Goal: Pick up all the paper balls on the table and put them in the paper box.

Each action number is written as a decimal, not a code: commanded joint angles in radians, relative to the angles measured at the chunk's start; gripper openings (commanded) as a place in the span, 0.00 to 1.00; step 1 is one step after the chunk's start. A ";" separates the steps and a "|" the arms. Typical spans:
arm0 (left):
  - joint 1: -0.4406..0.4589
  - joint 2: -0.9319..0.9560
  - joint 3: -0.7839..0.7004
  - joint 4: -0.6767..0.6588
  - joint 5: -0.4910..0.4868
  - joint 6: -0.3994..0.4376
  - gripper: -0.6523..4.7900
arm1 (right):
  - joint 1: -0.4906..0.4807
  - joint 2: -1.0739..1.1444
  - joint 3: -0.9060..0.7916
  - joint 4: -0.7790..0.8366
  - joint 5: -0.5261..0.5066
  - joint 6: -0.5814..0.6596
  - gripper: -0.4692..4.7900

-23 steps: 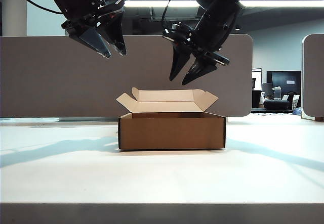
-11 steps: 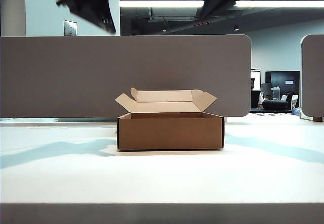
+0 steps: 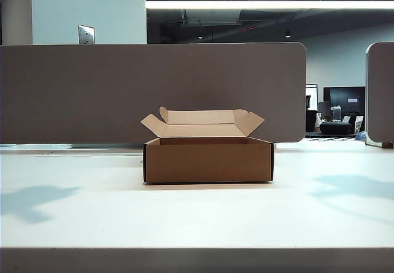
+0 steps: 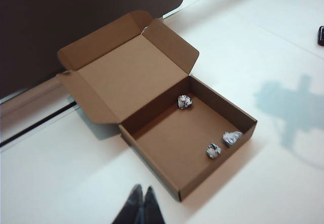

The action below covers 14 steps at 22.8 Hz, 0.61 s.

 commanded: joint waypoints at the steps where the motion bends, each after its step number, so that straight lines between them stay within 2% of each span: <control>1: 0.002 -0.165 -0.117 -0.001 -0.006 -0.047 0.11 | 0.000 -0.171 -0.144 0.022 0.006 -0.005 0.08; 4: 0.002 -0.301 -0.229 -0.003 -0.061 -0.063 0.11 | 0.000 -0.336 -0.317 0.056 0.008 -0.005 0.08; 11: 0.002 -0.486 -0.438 -0.001 -0.098 -0.125 0.11 | 0.000 -0.610 -0.623 0.063 0.081 -0.005 0.08; 14: 0.002 -0.573 -0.608 0.099 -0.084 -0.097 0.11 | 0.000 -0.779 -0.840 0.149 0.137 0.015 0.09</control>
